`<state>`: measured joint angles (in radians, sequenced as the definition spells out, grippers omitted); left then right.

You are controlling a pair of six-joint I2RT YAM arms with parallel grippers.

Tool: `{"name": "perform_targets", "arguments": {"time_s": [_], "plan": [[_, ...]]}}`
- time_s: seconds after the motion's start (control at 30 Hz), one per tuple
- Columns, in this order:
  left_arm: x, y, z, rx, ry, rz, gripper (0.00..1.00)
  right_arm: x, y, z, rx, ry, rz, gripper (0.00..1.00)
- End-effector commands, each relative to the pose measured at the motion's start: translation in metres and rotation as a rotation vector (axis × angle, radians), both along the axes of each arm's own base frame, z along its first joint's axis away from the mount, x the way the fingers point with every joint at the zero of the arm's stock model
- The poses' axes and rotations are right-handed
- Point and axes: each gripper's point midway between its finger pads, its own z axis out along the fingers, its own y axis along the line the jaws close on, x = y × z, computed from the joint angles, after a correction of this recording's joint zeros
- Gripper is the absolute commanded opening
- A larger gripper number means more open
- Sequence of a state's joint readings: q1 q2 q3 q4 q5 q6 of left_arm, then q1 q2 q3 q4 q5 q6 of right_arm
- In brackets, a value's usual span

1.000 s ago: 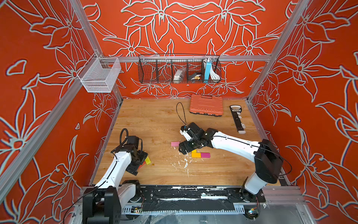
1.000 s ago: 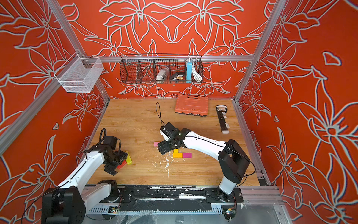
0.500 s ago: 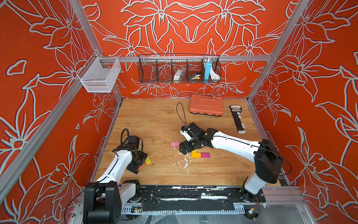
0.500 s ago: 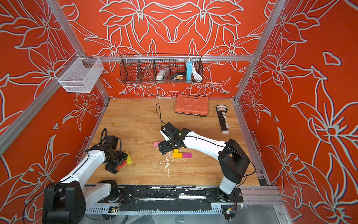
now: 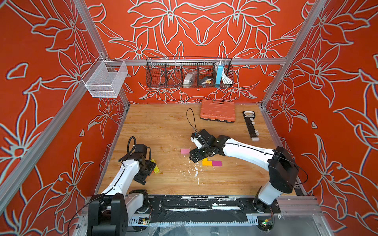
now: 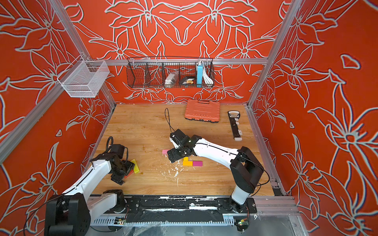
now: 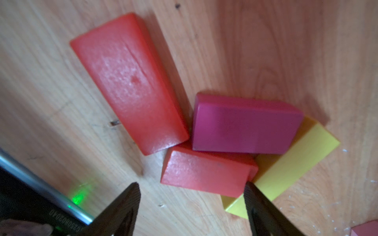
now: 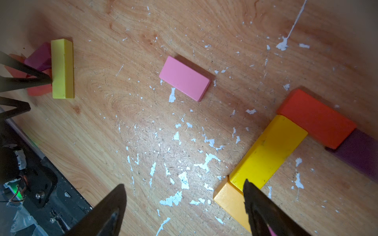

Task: Assemble the letter c with building blocks
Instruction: Pick up the building block from the center of the board.

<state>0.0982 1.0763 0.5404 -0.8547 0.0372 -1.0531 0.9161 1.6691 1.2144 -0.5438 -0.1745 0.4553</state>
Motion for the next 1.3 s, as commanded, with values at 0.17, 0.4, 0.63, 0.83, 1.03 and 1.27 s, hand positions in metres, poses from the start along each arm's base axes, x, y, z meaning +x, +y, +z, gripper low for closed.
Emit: {"name": "perform_targets", "arguments": {"time_s": [0.17, 0.4, 0.63, 0.83, 1.03, 1.27], "plan": [[0.002, 0.011, -0.004, 0.051, 0.053, -0.038, 0.81, 0.006, -0.005, -0.002, -0.038, -0.017, -0.016, 0.92], [0.005, 0.010, -0.006, 0.045, 0.057, -0.048, 0.79, 0.006, -0.007, -0.003, -0.042, -0.018, -0.019, 0.92], [0.009, 0.007, -0.007, 0.031, 0.027, -0.055, 0.76, 0.006, -0.008, -0.004, -0.044, -0.017, -0.020, 0.92], [0.001, 0.006, -0.010, 0.022, 0.049, -0.047, 0.72, 0.007, -0.009, -0.004, -0.050, -0.019, -0.018, 0.92], [-0.011, 0.004, -0.009, 0.020, 0.039, -0.019, 0.70, 0.008, -0.007, -0.001, -0.043, -0.023, -0.017, 0.92], [-0.015, 0.003, -0.011, 0.020, 0.020, -0.013, 0.70, 0.008, -0.004, -0.003, -0.039, -0.009, -0.018, 0.92]]}}
